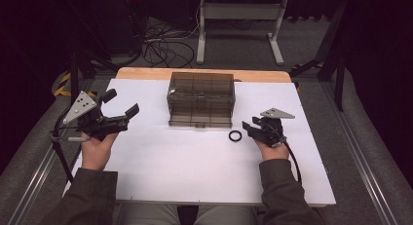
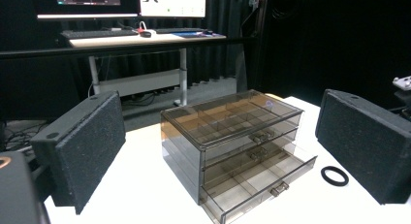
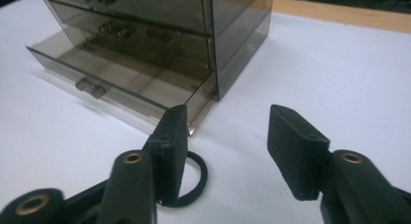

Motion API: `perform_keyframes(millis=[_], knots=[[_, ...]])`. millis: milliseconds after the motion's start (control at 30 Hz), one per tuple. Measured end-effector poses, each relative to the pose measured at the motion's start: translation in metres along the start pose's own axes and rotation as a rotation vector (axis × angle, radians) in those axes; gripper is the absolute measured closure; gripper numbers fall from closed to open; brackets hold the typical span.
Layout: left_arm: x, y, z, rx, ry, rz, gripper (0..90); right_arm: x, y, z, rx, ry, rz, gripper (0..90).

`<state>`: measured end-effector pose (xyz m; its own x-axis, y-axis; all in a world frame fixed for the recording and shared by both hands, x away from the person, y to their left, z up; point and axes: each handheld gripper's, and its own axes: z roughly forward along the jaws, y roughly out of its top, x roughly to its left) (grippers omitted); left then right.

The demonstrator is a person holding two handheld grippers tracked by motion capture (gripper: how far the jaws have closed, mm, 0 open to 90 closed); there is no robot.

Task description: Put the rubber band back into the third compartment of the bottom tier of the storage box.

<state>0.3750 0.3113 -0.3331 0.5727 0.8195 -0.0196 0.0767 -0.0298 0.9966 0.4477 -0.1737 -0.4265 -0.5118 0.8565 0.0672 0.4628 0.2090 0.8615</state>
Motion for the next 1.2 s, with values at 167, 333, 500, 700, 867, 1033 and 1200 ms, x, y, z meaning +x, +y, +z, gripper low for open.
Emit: perform_keyframes(millis=[167,333,500,700,867,1033,1200], knots=[[0.000,-0.001,0.000,0.001,0.002,-0.002,4.6,-0.001,-0.005,0.008,0.040,0.010,-0.002,55.5],[0.001,0.000,-0.001,-0.001,0.002,0.000,4.6,-0.002,-0.011,0.016,0.072,0.023,-0.008,59.0],[0.001,0.000,-0.001,-0.011,0.000,-0.002,4.6,0.000,-0.012,0.019,0.088,0.029,-0.016,61.5],[0.000,-0.001,0.000,-0.006,0.000,-0.002,4.7,0.001,-0.015,0.023,0.109,0.030,-0.022,63.5],[0.000,-0.001,0.000,-0.004,0.002,0.000,4.7,0.001,-0.016,0.027,0.122,0.032,-0.022,65.5],[0.000,-0.001,0.000,-0.004,-0.001,0.001,4.8,0.003,-0.018,0.030,0.131,0.034,-0.022,68.3],[0.002,0.000,-0.001,-0.021,-0.029,-0.038,5.0,0.003,-0.018,0.032,0.140,0.030,-0.025,69.4]])
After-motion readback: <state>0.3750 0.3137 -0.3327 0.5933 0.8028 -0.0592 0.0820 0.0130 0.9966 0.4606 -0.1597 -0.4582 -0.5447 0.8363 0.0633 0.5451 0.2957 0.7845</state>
